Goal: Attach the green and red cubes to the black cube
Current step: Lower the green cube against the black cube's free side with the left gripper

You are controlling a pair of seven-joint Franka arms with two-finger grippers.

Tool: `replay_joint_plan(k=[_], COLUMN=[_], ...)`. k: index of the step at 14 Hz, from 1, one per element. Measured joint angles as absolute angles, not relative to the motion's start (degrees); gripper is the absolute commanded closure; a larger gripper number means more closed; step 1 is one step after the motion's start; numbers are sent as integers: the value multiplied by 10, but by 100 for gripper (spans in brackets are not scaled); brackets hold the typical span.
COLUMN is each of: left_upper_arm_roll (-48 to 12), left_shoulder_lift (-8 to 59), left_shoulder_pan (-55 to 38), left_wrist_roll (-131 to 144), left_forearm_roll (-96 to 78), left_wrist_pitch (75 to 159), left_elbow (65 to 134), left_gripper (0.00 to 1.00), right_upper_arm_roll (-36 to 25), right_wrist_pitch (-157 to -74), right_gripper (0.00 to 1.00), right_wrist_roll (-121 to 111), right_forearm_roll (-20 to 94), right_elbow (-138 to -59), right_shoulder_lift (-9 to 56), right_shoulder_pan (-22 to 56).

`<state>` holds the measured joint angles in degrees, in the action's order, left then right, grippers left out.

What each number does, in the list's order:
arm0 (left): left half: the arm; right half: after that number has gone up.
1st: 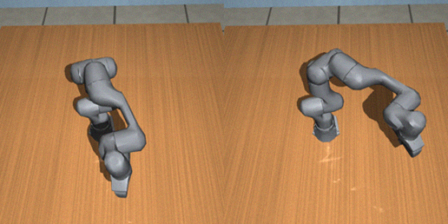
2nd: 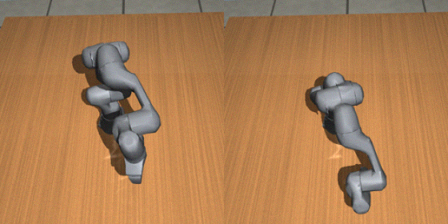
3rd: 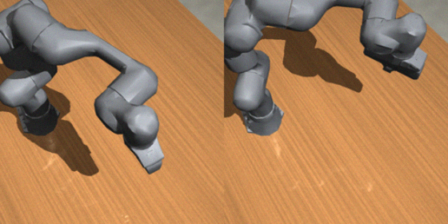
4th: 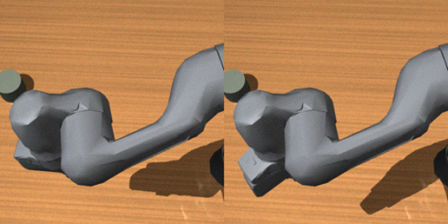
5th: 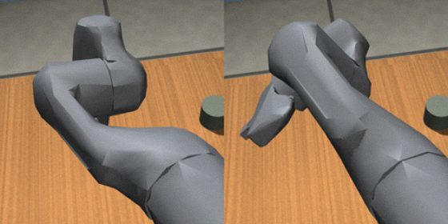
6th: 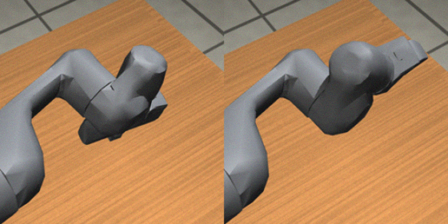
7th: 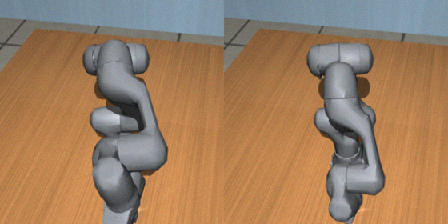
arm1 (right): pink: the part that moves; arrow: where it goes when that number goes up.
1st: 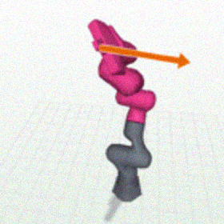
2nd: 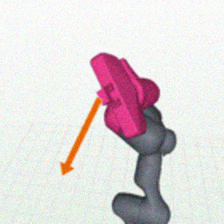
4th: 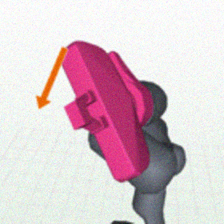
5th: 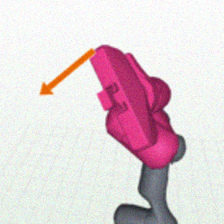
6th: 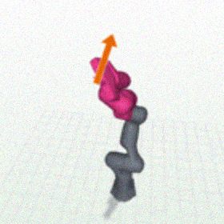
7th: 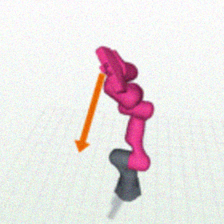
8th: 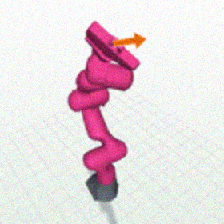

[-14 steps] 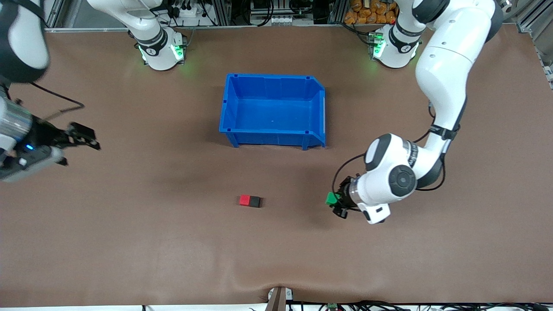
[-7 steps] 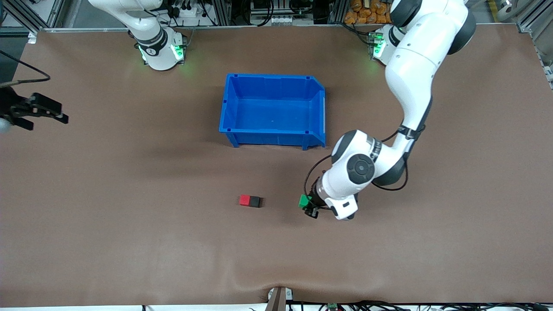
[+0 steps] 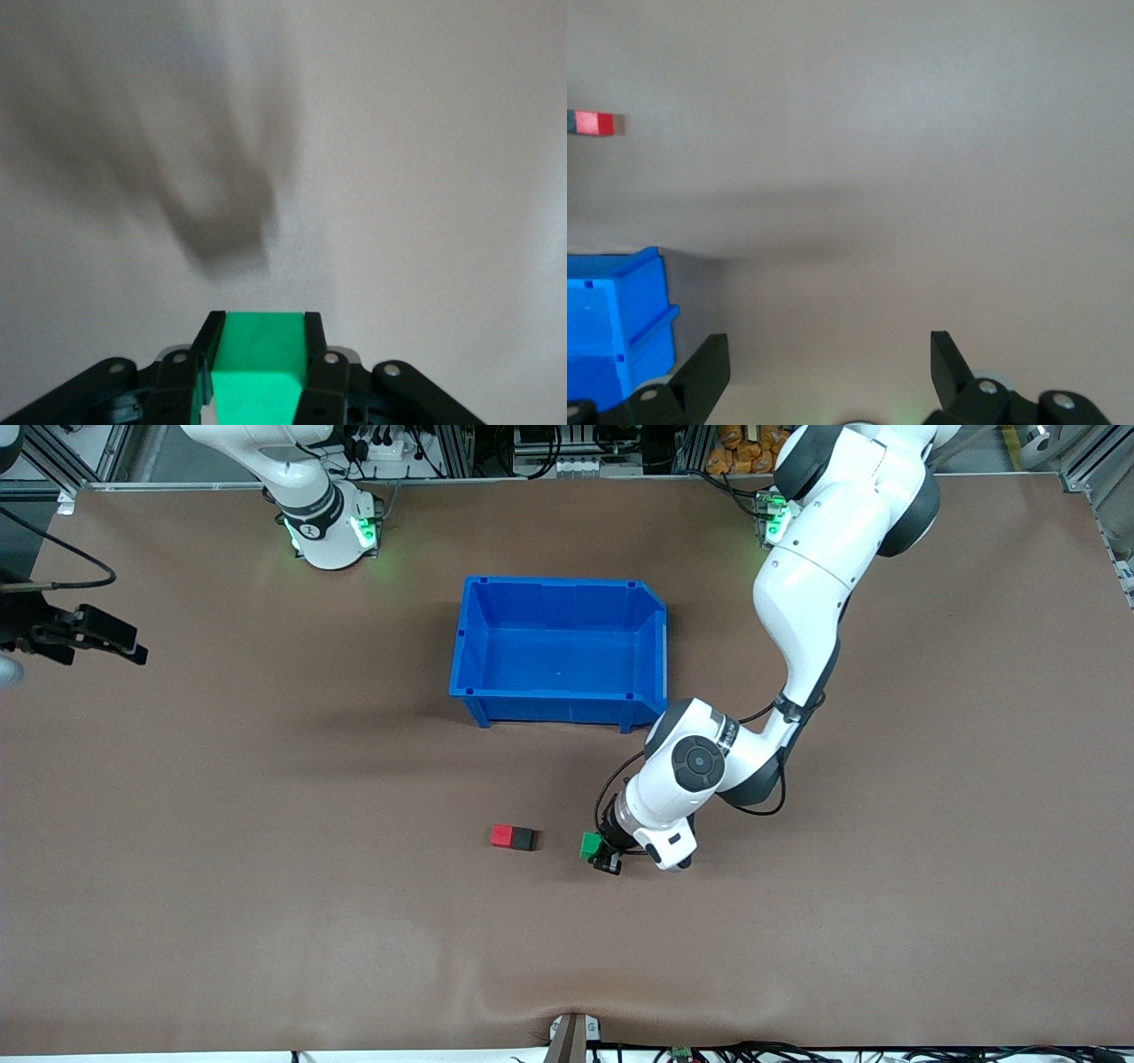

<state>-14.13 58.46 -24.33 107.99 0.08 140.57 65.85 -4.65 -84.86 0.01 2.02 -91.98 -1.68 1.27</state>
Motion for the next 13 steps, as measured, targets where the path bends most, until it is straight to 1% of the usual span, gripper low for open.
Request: replay_joint_plan(k=[5,13], left_upper_arm_roll=[-139,-139], left_shoulder_lift=[604,633], left_shoulder_pan=[-263,-279], left_wrist_roll=[1083,1083], left_forearm_roll=[0,0], left_wrist_pitch=[1442,1483], left_elbow=[652,649], left_gripper=[100,100], right_upper_arm_roll=[-50,-51], right_wrist_pitch=[-822,-817], right_gripper=[0,0], right_wrist_roll=[18,19], right_forearm_roll=[17,17], right_elbow=[-902,-889], right_shoulder_lift=[-24,-22], right_shoulder_pan=[12,11])
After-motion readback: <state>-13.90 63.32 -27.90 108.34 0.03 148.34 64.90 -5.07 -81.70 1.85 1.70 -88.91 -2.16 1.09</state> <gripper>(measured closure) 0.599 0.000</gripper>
